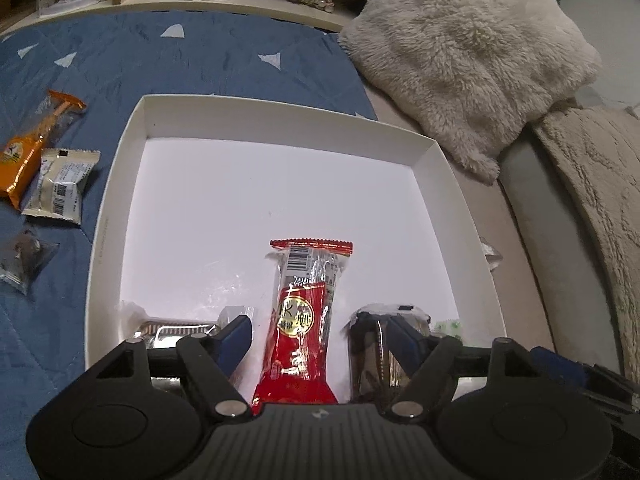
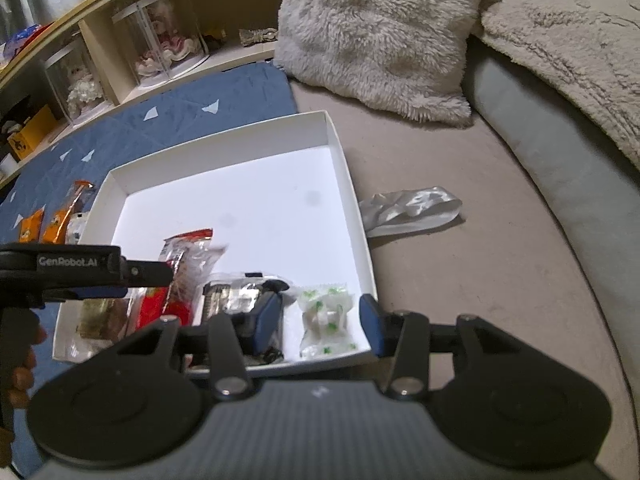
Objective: Organize snacks
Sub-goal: 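Open the left tool to release the red packet in the box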
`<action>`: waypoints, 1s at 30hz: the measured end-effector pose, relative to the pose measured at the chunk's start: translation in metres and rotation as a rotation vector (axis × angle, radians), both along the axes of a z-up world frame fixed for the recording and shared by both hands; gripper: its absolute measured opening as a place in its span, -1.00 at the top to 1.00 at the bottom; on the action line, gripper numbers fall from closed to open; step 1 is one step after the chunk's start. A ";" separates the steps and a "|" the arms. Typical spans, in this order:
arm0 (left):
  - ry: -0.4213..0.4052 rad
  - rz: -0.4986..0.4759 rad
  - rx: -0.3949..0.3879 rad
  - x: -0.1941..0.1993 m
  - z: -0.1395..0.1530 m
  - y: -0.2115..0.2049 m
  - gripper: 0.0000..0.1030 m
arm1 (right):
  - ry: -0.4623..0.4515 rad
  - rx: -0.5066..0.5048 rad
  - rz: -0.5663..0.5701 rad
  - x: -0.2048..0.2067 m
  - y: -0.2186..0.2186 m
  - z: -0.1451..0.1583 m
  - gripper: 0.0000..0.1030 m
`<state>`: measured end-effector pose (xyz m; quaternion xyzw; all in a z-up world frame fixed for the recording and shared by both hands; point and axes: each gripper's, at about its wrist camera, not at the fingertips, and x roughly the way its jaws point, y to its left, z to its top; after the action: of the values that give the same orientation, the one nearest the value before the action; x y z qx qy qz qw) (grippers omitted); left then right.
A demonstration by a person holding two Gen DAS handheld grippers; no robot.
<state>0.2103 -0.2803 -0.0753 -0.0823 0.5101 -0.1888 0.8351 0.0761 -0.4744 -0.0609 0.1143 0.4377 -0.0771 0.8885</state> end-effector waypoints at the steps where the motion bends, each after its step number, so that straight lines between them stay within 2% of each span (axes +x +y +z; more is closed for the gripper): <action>1: -0.003 -0.004 0.003 -0.002 0.002 0.001 -0.48 | -0.003 0.000 -0.001 -0.002 0.001 0.002 -0.02; 8: -0.019 -0.032 0.025 -0.018 0.012 0.010 -0.58 | -0.021 -0.010 -0.009 -0.013 0.005 0.014 -0.13; 10: -0.024 -0.042 0.032 -0.023 0.015 0.012 -0.67 | -0.028 -0.010 -0.020 -0.017 0.006 0.018 -0.24; 20: -0.059 -0.058 0.066 -0.045 0.030 0.034 -0.97 | -0.048 -0.036 -0.049 -0.037 0.017 0.035 -0.47; 24: -0.076 -0.065 0.071 -0.052 0.036 0.041 -1.00 | -0.043 -0.072 -0.067 -0.041 0.022 0.038 -0.85; 28: -0.110 -0.071 0.060 -0.059 0.042 0.050 -1.00 | -0.036 -0.085 -0.068 -0.045 0.026 0.042 -0.99; 30: -0.109 -0.088 0.056 -0.061 0.044 0.053 -1.00 | -0.035 -0.082 -0.064 -0.047 0.027 0.044 -0.99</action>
<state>0.1495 -0.2278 -0.0314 -0.0258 0.4722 -0.2151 0.8544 0.0295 -0.4469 -0.0168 0.0928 0.4148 -0.1212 0.8970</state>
